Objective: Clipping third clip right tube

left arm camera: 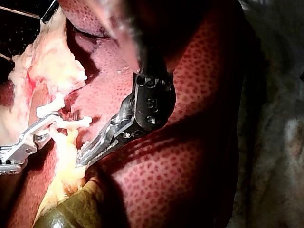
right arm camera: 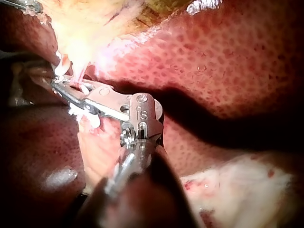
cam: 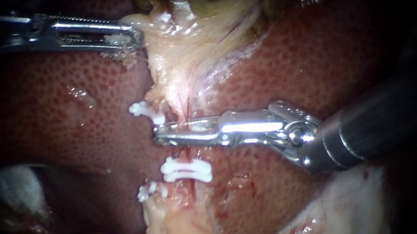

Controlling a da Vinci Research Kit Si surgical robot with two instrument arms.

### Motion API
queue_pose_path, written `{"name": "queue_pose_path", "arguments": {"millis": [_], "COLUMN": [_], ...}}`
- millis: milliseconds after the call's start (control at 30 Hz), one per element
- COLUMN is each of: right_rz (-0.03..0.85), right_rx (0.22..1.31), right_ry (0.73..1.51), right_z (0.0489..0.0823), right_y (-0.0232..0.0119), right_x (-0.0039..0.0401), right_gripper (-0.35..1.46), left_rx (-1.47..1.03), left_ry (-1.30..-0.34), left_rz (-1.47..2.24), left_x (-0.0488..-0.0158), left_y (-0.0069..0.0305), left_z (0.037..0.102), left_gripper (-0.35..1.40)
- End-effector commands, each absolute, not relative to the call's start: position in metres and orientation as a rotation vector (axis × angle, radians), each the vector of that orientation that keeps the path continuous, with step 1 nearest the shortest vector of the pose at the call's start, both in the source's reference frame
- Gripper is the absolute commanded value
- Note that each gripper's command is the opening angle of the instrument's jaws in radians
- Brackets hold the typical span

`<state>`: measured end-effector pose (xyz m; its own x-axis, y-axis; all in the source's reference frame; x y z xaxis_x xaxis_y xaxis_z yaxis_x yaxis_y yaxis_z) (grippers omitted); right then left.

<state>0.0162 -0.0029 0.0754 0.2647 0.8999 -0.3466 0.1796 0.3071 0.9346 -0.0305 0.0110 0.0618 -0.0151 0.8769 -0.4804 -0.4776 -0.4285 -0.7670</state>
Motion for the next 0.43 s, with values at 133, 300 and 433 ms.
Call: {"name": "queue_pose_path", "arguments": {"millis": [133, 300, 433], "right_rz": [0.676, 0.675, 0.68], "right_rx": [1.176, 1.176, 1.18], "right_ry": [1.222, 1.222, 1.219], "right_z": [0.0755, 0.0756, 0.0756], "right_y": [-0.0031, -0.0032, -0.0032], "right_x": [0.0162, 0.0162, 0.0162], "right_gripper": [-0.35, -0.35, -0.35], "left_rx": [-1.204, -1.204, -1.204], "left_ry": [-0.486, -0.486, -0.486], "left_rz": [1.656, 1.656, 1.656], "left_x": [-0.0305, -0.0305, -0.0306], "left_y": [0.011, 0.011, 0.011], "left_z": [0.0618, 0.0618, 0.0618], "left_gripper": [-0.35, -0.35, -0.35]}}
